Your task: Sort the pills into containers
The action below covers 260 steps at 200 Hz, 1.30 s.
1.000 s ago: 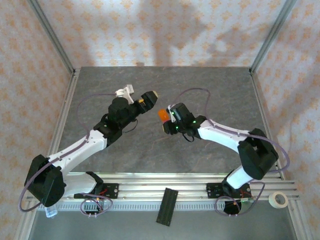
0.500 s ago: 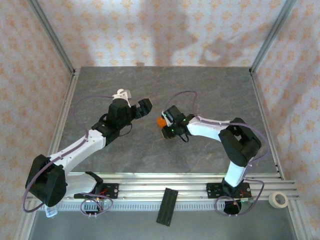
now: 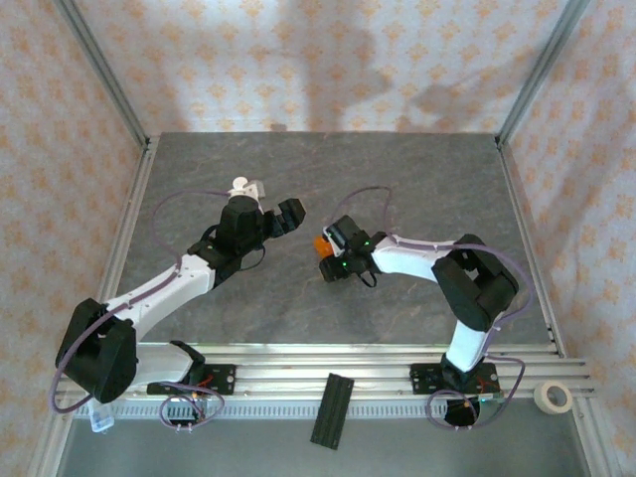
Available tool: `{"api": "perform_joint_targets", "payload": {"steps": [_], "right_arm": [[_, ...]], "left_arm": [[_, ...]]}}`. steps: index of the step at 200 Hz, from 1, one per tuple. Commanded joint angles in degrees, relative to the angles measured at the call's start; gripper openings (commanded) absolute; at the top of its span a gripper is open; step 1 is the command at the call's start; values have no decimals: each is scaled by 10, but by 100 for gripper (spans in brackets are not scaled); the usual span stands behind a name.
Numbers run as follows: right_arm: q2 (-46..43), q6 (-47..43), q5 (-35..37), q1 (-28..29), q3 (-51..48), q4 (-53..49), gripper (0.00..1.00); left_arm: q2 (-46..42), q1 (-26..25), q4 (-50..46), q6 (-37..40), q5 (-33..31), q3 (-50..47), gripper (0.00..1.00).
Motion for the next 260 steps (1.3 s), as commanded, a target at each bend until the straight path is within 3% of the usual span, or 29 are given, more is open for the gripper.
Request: {"api": "perform_joint_targets", "payload": {"steps": [1,94,136,187,243,260], "right_arm": [[-13,24,25,1,-25,-10,61],[-44,88,155,0,-32,-88,62],[-26,107,201,-29,-5,-127,62],[-1,103,187,-98,43,-140,62],[-61,121,161,-103,58,-171,62],[-71,121,136,-103,72,-170,68]], "left_arm": [[6,5,22,-2,8,-2,100],[12,4,-5,26,13,26,100],[10,5,-23,43,16,37,100],[23,5,-58,76,22,58,100],[35,4,-95,111,20,80,100],[43,5,-116,136,17,91,100]]}}
